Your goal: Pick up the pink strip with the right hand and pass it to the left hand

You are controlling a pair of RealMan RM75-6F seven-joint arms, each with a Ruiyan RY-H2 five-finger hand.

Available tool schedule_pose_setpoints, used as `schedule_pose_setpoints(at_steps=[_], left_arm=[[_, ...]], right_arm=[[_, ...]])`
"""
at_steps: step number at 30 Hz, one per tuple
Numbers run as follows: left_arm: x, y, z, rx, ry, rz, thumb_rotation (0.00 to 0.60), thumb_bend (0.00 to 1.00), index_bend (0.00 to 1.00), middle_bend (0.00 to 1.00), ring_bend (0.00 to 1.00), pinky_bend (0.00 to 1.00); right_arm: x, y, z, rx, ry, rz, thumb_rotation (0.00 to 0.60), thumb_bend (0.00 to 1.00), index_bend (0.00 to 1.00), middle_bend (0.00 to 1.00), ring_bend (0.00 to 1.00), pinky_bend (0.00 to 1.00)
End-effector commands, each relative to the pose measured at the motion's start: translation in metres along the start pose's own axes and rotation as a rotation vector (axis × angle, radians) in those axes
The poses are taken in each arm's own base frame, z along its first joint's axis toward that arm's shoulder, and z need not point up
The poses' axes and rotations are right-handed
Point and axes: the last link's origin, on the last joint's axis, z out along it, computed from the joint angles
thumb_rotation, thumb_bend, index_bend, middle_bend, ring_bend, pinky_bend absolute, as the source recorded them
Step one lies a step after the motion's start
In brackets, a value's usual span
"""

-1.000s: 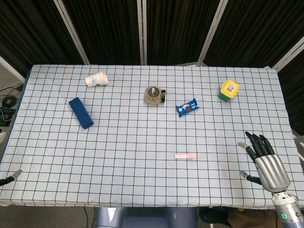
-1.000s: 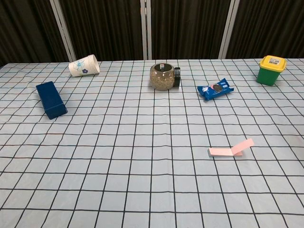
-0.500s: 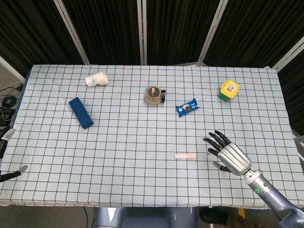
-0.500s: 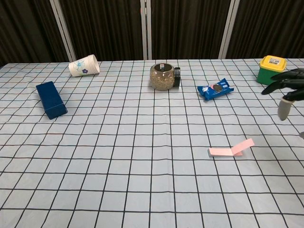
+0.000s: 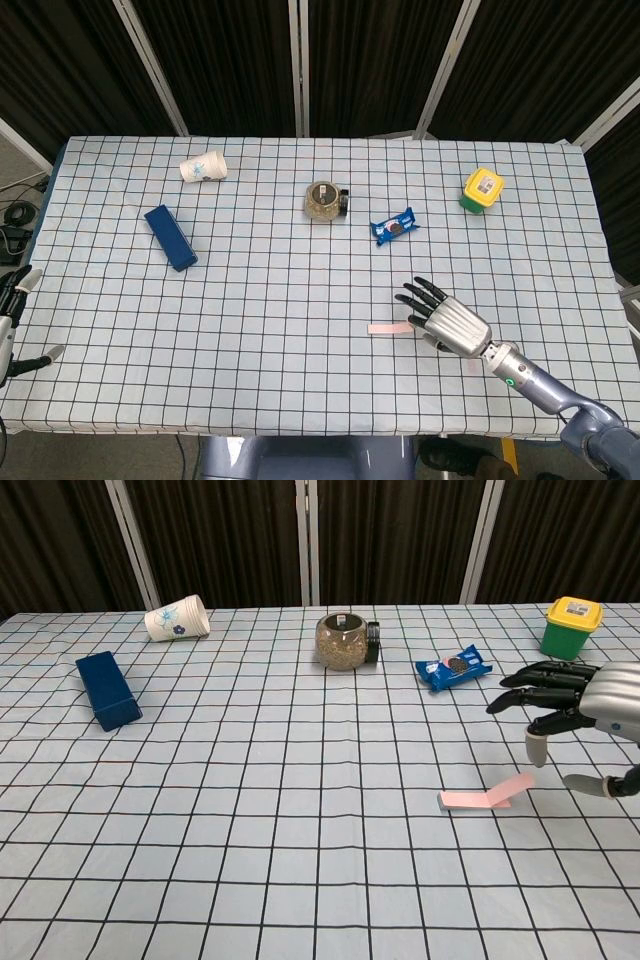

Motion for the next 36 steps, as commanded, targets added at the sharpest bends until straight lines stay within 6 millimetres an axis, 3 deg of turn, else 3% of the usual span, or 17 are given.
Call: schedule_pose_setpoints(at_steps=[1,28,36], left_arm=[[-0.001,0.0,0.001,0.001,-0.002,0.002,0.6,0.0,0.0,0.0,0.0,0.0],[-0.006,0.002,0.003,0.006,-0.013,0.018,0.6,0.0,0.0,0.0,0.0,0.0],[-0.006,0.001,0.003,0.009,-0.013,0.013,0.6,0.0,0.0,0.0,0.0,0.0]], right_arm=[[-0.006,-0.004,0.008,0.045,0.014,-0.01,0.6,0.28,0.5,0.12,0.0,0.0],[-0.027,-0.004,0.03,0.079,-0.005,-0.047,0.6,0.29,0.5,0.13,0.0,0.0],[-0.028,-0.002,0.03,0.086,-0.018,-0.061,0.6,0.34,0.51,0.13,0.0,0.0]])
